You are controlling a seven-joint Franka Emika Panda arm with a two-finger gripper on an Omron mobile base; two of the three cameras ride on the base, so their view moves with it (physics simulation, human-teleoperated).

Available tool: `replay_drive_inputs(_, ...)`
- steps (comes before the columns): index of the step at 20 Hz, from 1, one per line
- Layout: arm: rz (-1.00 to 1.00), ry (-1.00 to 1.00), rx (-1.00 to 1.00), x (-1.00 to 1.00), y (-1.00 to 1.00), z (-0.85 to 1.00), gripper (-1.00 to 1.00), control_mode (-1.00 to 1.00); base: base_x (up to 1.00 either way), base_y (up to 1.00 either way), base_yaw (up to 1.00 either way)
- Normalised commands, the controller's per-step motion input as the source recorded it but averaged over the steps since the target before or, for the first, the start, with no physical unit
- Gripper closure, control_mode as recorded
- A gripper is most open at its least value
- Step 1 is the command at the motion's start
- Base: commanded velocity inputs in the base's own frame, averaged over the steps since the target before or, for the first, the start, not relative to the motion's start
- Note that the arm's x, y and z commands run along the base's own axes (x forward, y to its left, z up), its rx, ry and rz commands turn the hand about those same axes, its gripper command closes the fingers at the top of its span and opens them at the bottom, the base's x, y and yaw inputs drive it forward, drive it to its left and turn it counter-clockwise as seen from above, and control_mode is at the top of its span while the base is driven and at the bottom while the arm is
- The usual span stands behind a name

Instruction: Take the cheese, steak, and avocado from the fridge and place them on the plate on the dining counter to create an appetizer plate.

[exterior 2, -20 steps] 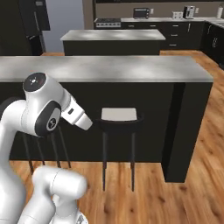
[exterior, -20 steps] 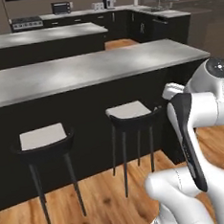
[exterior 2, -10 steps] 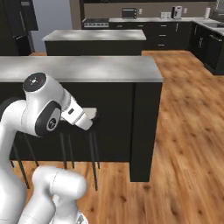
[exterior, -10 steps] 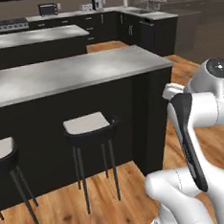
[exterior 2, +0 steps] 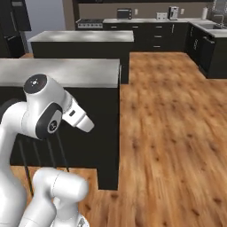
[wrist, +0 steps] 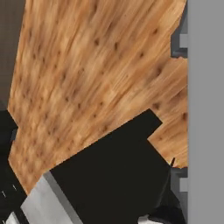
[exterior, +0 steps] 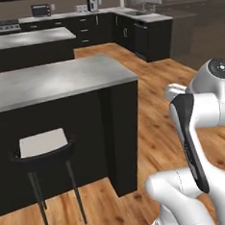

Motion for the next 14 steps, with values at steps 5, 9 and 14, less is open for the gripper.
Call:
replay_drive_inputs(5,0.00,0.00,0.00,0.00,0.00,0.00,-1.00,1.00,0.66,-1.00,0.26)
replay_drive_inputs(9,0.00,0.00,0.00,0.00,0.00,0.00,-1.00,1.00,0.73,-1.00,0.31)
replay_drive_inputs(14,0.00,0.00,0.00,0.00,0.00,0.00,-1.00,1.00,0.92,-1.00,0.29)
